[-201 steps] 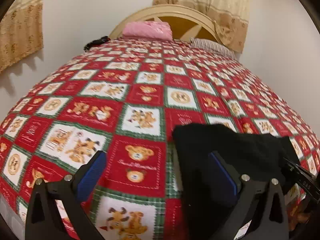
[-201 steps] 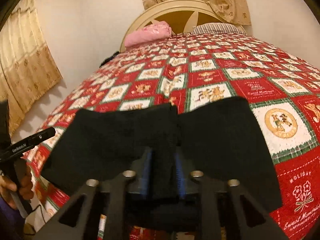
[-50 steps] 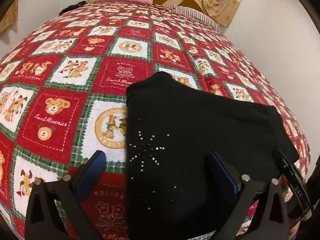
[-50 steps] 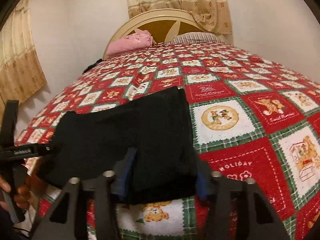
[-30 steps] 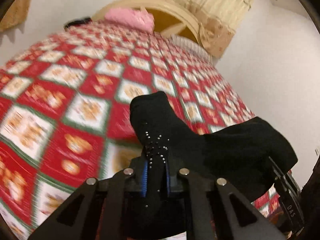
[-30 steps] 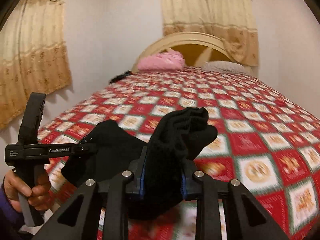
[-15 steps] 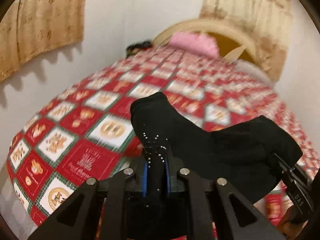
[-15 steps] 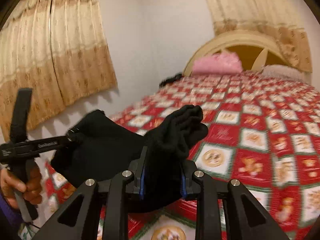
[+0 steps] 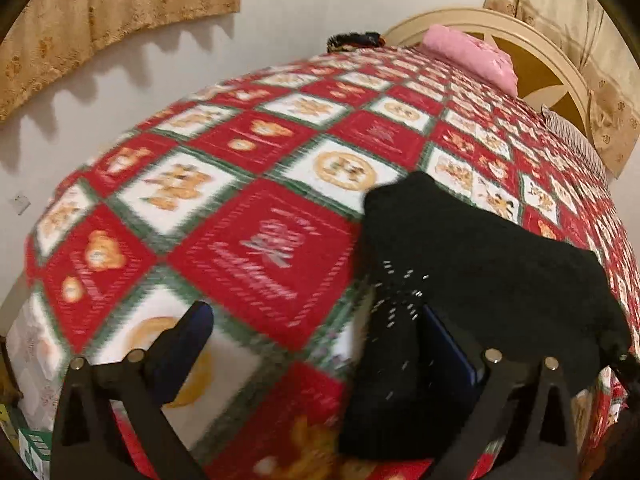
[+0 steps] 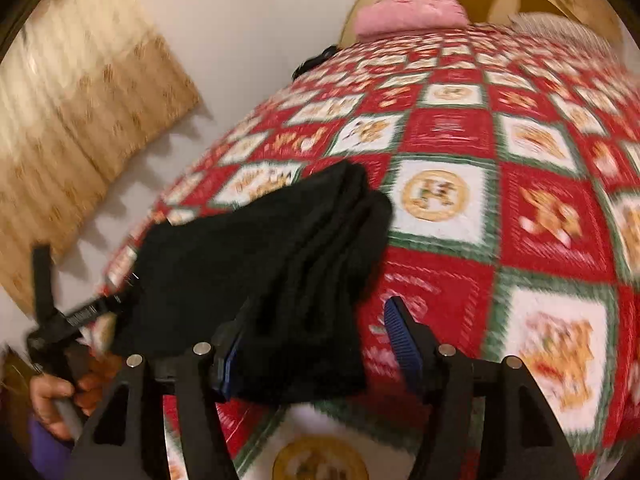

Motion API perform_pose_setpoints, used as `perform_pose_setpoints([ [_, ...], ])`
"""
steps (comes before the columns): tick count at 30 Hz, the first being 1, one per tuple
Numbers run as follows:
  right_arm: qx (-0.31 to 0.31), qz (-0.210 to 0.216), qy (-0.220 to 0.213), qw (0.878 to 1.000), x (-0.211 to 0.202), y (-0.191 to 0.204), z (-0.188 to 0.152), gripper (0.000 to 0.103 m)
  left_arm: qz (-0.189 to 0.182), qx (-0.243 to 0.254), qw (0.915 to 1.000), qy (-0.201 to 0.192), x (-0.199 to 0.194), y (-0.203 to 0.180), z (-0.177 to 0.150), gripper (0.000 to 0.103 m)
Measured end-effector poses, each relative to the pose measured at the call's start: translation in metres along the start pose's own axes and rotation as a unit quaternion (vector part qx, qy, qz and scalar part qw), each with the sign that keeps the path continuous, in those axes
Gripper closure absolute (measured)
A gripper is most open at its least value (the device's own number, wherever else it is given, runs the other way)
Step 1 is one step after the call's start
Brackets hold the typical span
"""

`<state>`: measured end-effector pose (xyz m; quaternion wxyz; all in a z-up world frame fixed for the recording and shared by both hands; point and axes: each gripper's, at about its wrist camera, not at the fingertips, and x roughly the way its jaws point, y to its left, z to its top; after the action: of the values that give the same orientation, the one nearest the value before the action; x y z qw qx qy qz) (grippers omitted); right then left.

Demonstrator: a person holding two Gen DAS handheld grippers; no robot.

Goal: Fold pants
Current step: 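Lay the folded pants flat on the quilt and open both grippers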

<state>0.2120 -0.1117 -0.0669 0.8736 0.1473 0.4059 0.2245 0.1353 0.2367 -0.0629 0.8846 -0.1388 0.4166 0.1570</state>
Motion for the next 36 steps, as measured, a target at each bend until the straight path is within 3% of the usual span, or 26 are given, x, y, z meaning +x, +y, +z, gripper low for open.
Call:
perform_pose_setpoints([
  [4, 0.017, -0.037, -0.066, 0.997, -0.052, -0.003, -0.013, 0.039, 0.055, -0.01, 0.9977, -0.038, -0.026, 0.018, -0.007, 0.0],
  [7, -0.048, -0.082, -0.119, 0.988, -0.077, 0.023, -0.019, 0.044, 0.063, -0.007, 0.9964, -0.056, -0.036, 0.014, -0.012, 0.0],
  [8, -0.075, -0.082, -0.119, 0.987, -0.078, 0.035, -0.019, 0.067, 0.054, 0.0, 0.9965, -0.063, -0.039, 0.008, -0.013, 0.0],
  [9, -0.093, -0.074, -0.113, 0.986, -0.075, 0.044, -0.017, 0.083, 0.046, 0.008, 0.9966, -0.068, -0.04, 0.002, -0.013, 0.0],
  [14, -0.147, -0.048, -0.085, 0.984, -0.044, 0.074, -0.017, 0.083, 0.031, 0.097, 0.9911, -0.086, -0.039, -0.054, -0.022, 0.0],
  [17, -0.114, -0.065, -0.025, 0.991, -0.009, 0.061, -0.02, 0.083, 0.048, 0.132, 0.9877, -0.069, -0.021, -0.074, -0.029, 0.0],
  [18, -0.098, -0.068, -0.007, 0.993, 0.001, 0.054, -0.021, 0.083, 0.058, 0.139, 0.9867, -0.061, -0.014, -0.077, -0.031, 0.0],
  [24, -0.053, -0.044, -0.014, 0.998, 0.0, 0.04, -0.022, 0.083, 0.055, 0.119, 0.9899, -0.052, -0.015, -0.072, -0.031, 0.0],
  [27, -0.029, -0.033, -0.02, 0.999, -0.013, 0.046, -0.027, 0.082, 0.057, 0.125, 0.9889, -0.057, -0.027, -0.071, -0.037, 0.0],
  [28, -0.021, -0.031, -0.021, 0.999, -0.018, 0.049, -0.029, 0.077, 0.059, 0.127, 0.9884, -0.058, -0.029, -0.073, -0.04, 0.0],
  [30, -0.004, -0.035, -0.03, 0.999, -0.03, 0.056, -0.037, 0.051, 0.057, 0.13, 0.9881, -0.06, -0.038, -0.072, -0.046, 0.0],
  [32, -0.001, -0.038, -0.041, 0.998, -0.043, 0.064, -0.047, 0.037, 0.053, 0.125, 0.9889, -0.06, -0.048, -0.07, -0.055, 0.0],
  [36, -0.018, -0.066, -0.039, 0.997, -0.057, 0.083, -0.063, 0.037, 0.034, 0.118, 0.9905, -0.061, -0.069, -0.067, -0.07, 0.0],
])
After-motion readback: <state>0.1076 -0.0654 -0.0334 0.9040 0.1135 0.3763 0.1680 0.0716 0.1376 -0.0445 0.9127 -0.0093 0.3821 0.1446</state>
